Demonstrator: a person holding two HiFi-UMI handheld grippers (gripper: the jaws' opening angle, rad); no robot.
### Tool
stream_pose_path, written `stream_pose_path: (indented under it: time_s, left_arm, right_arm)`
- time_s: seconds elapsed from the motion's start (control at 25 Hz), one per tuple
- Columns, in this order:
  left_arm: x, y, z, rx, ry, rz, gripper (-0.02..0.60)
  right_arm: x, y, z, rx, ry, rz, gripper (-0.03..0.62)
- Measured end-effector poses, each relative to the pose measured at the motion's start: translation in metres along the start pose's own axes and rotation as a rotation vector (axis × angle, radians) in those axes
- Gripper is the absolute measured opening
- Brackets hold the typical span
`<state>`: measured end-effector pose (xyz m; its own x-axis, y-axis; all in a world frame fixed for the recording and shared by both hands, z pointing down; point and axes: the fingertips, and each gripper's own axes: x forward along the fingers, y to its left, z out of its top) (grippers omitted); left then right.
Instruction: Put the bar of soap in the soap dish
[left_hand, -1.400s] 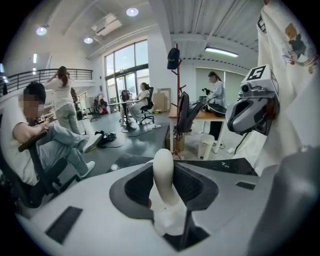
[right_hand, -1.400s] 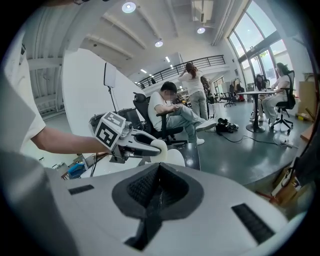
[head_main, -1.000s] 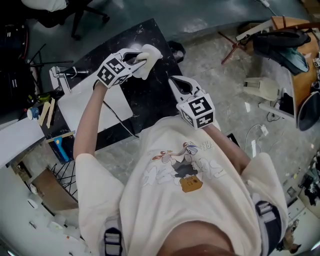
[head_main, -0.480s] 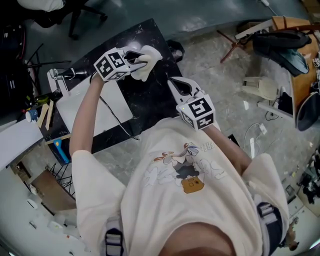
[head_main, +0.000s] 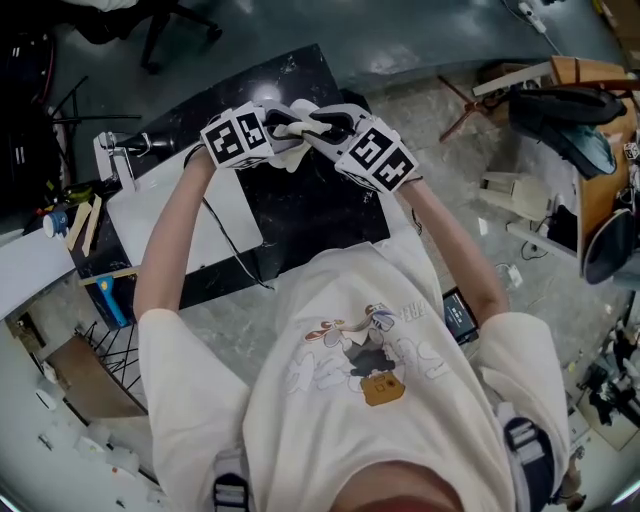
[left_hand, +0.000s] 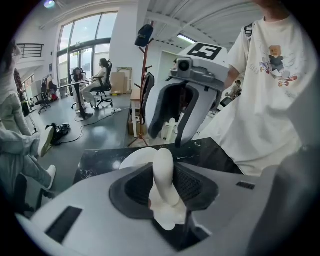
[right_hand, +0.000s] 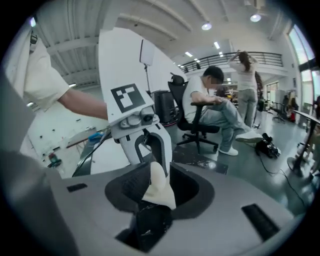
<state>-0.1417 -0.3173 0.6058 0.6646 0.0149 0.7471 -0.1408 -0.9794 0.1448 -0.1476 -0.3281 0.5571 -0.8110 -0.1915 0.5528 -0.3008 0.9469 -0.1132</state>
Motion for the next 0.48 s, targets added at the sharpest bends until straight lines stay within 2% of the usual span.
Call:
stream_pose_path:
  time_s: [0.32,0.48]
  left_arm:
    - [0.0,0.002,0.001,0.028,0.02,-0.018,0.126]
    - [0.002,-0.003,-0.002,0.056,0.04,-0.018,0.127]
  right_arm:
    - [0.017,0.004,-0.006,-0.14,0.166,0.28,0.126]
    - [0.028,0.014,-0.01,-0.213,0.263,0.338,0.114]
